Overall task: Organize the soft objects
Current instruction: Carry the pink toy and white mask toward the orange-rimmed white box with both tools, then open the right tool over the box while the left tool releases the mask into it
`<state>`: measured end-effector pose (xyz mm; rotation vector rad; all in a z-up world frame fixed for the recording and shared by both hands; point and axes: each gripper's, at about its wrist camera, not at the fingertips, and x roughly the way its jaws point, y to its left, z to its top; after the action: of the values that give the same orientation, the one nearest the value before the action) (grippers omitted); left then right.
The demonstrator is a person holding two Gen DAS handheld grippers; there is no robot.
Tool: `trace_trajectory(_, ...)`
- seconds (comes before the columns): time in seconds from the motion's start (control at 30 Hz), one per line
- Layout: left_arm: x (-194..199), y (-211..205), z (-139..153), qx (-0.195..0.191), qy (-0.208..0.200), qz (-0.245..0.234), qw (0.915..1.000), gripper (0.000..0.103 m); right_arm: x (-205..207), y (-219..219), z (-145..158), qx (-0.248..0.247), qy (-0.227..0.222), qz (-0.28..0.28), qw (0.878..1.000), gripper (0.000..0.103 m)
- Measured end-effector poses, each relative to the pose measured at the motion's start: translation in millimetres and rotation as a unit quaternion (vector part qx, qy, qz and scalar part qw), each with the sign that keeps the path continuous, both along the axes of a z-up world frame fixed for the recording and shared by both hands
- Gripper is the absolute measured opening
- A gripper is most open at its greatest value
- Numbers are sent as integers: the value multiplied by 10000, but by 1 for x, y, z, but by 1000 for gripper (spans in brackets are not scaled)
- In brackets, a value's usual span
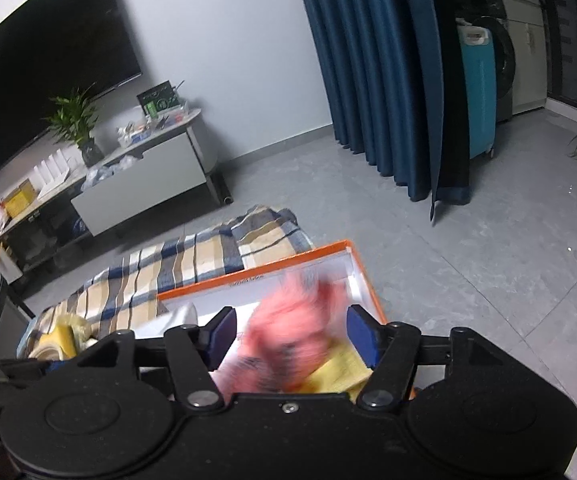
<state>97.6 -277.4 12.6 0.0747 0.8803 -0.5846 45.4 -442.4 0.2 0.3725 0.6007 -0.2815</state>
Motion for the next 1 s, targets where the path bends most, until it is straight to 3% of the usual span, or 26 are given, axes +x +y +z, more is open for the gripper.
trace_trajectory(0.2,-7,8,4,-98,8,59,9999,93,-17,3,14,10,-270,29,9996,77)
trace_trajectory(0.43,-23,32,24,148,-311,469,9983,97,-34,25,34,-119,-463,212,9986,77)
trace_trajectory(0.77,-42,80,40,451,-665,1167,9899,101,-40,75,49,-125,-549,816,9951,78)
trace_trajectory(1.0,-51,113,41,450,-648,1582,9842,102,-36,115,52,-159,-497,1317,9899,78)
